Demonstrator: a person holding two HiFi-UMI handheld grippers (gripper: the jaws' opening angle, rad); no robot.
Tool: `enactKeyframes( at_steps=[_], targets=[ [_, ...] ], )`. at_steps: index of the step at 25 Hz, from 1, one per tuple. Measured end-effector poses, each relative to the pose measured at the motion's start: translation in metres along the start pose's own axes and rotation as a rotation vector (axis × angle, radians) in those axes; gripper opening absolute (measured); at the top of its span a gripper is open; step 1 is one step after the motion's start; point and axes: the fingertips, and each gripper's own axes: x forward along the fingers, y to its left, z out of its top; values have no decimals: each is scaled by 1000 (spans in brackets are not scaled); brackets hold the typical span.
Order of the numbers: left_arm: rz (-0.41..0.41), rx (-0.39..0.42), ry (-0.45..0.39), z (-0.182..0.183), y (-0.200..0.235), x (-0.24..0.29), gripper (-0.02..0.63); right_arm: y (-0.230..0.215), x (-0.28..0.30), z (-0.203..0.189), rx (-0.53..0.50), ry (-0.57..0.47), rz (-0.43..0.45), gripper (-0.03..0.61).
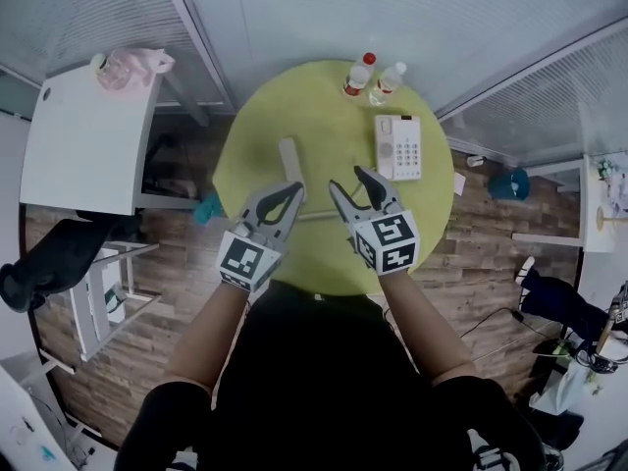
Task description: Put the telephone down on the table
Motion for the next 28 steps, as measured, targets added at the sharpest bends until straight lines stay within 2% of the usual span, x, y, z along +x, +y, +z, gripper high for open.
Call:
enactKeyframes(
  at_steps=[6,11,14,16,20,28],
  targets=[
    [10,7,-25,28,-36,10,12,-11,-58,25,-72,-150,67,216],
    [21,41,-72,48,-67,15,12,-17,-101,39,-101,-315,121,123],
    [15,34,-98,60,-86,17,12,-17,-126,48,-108,-408,132,59],
    [2,39,-110,67,-98,19,12,-15,-140,54,-108,-451,147,46],
    [-29,43,-113,73,-116,22,12,-16,-161,56,-121,-496,161,26],
    [-64,64,-112,78,-138,28,12,-13,-176,50,-136,-498,169,18]
  ],
)
